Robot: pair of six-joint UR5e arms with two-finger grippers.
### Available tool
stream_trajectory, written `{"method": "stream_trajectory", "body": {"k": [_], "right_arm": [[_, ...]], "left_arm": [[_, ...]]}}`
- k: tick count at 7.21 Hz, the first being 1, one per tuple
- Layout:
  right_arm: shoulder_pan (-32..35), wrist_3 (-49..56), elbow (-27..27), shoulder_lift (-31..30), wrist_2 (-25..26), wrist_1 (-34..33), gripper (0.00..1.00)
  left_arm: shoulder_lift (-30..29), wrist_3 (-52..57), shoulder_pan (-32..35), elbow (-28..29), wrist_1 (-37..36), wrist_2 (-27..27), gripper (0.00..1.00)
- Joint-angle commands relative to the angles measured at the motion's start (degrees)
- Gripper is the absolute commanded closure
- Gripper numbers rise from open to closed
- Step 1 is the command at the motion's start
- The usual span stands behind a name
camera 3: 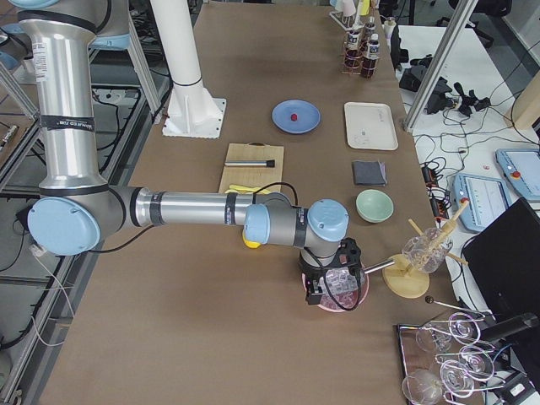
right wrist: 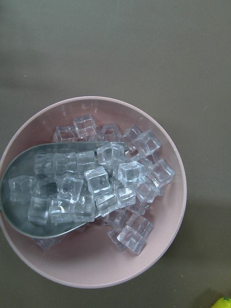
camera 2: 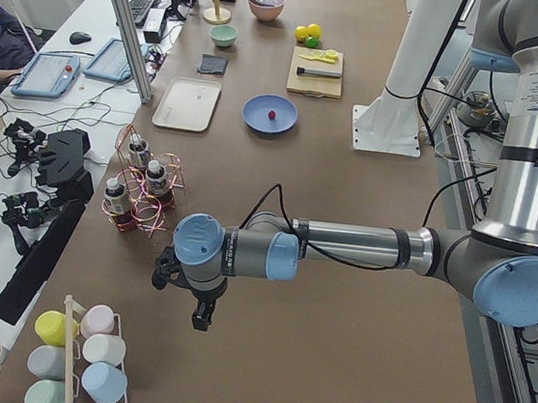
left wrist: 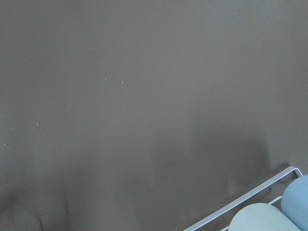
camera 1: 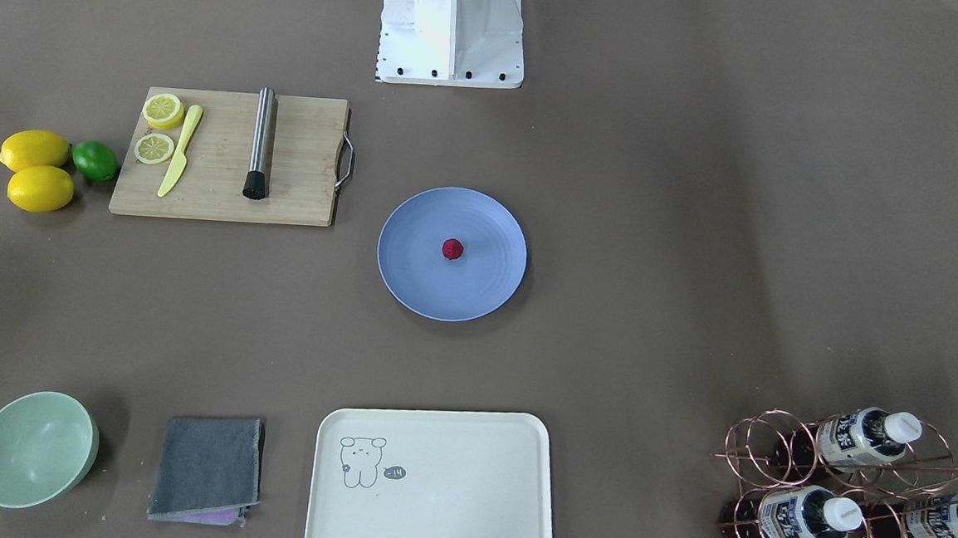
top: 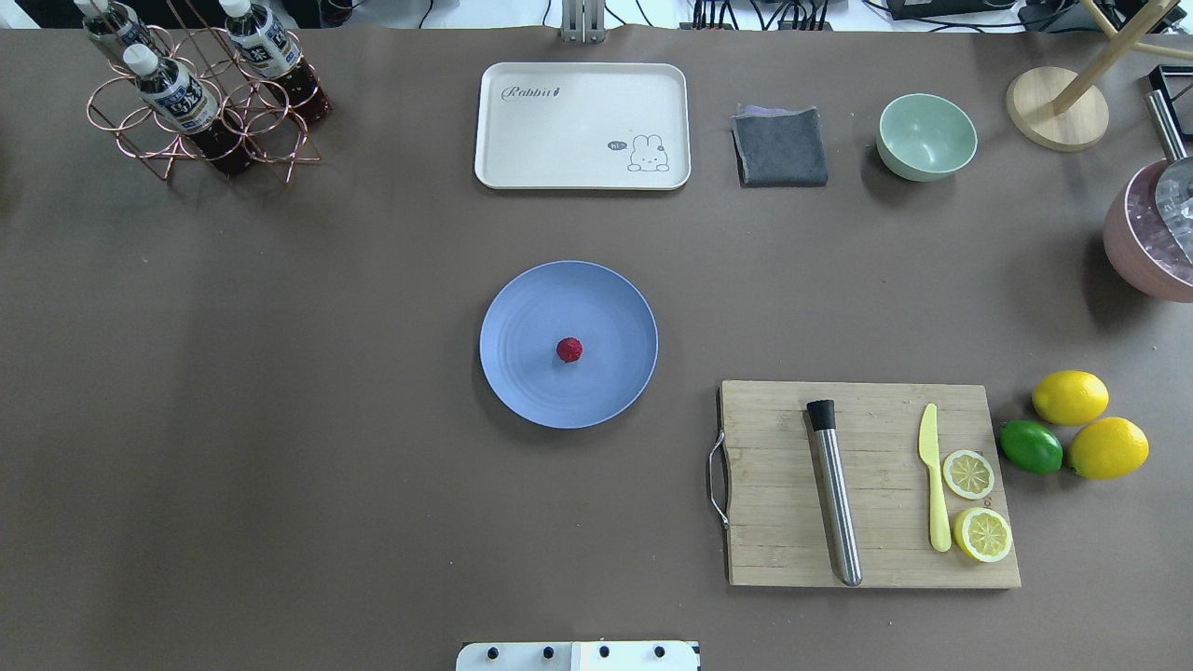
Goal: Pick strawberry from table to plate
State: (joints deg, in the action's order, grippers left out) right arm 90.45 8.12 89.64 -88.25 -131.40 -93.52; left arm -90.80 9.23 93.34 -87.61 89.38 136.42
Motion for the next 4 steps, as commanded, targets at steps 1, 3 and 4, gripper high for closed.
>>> {"method": "stream_trajectory", "body": {"k": [1,3,4], "right_arm": [[0.0,0.0,-0.3,-0.2,0.0,0.0,0.0],[0.0,0.1,0.1,-1.1,-0.1,0.0,0.0],[0.0,0.1,0.2,-1.9,-0.2,0.0,0.0]], "left_arm": [[0.0,0.0,0.0,0.1,-0.3,-0.2,0.02],[1.2,0.0,0.0,-0.1,-0.3,-0.1,0.02],[2.0,0.0,0.0,-0.3,-0.2,0.0,0.02]]}}
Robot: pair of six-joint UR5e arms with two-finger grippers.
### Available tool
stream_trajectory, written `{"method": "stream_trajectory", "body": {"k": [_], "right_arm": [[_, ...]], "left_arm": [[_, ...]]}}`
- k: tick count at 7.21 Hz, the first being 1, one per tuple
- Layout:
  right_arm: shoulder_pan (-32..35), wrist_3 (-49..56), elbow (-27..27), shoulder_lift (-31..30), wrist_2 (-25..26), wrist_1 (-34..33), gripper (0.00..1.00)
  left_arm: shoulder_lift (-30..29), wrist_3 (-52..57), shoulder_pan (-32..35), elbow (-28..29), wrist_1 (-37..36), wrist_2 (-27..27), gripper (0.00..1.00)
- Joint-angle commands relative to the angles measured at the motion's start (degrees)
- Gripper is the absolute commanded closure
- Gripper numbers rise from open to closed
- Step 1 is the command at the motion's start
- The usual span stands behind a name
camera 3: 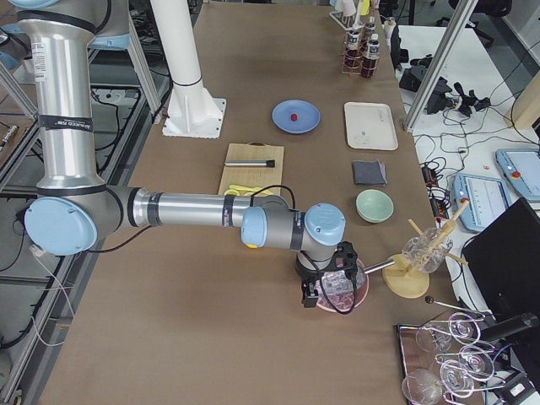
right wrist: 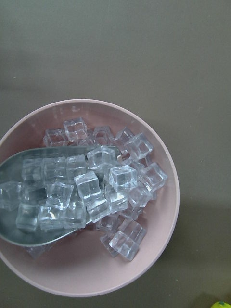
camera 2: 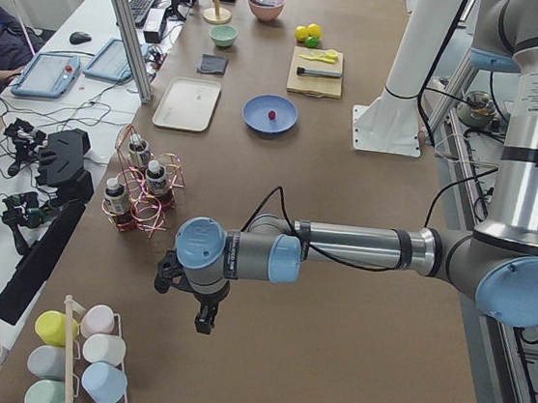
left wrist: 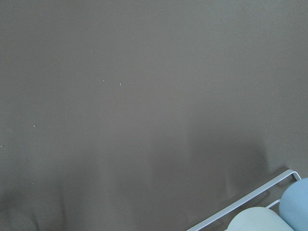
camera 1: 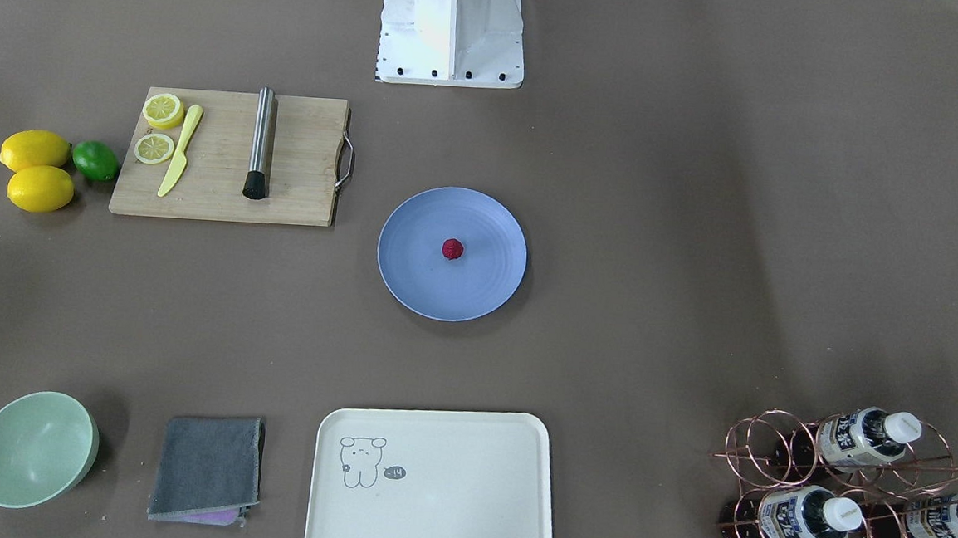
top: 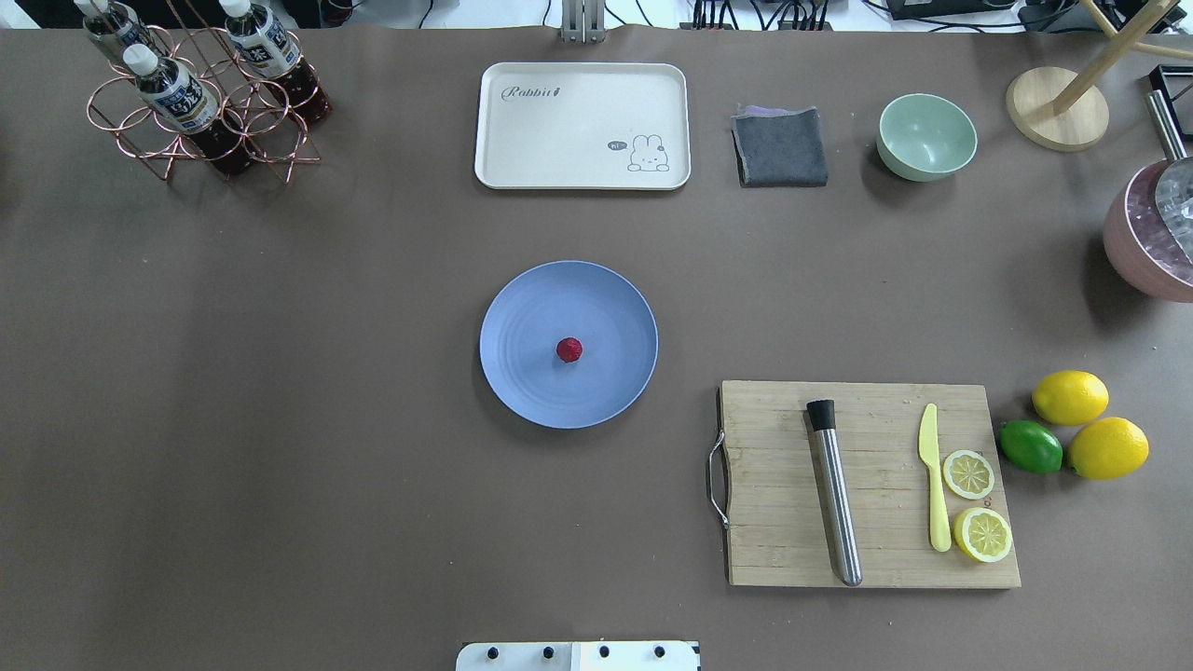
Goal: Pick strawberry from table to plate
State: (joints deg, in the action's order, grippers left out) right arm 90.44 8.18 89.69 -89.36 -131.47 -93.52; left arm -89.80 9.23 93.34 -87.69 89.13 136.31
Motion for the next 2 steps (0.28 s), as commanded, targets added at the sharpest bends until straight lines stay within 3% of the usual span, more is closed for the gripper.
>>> {"method": "stream_trajectory", "body": {"k": [1,2], "right_arm": [[0.0,0.1,0.1,-1.0,-0.3,0.0,0.0],[0.0,0.1,0.1,-1.1,-0.3,0.0,0.0]], "left_arm": [[1.4,0.1,0.0,-0.2,0.1,0.1,0.02],[1.4,0.1,0.0,-0.1,0.1,-0.2,0.02]]}}
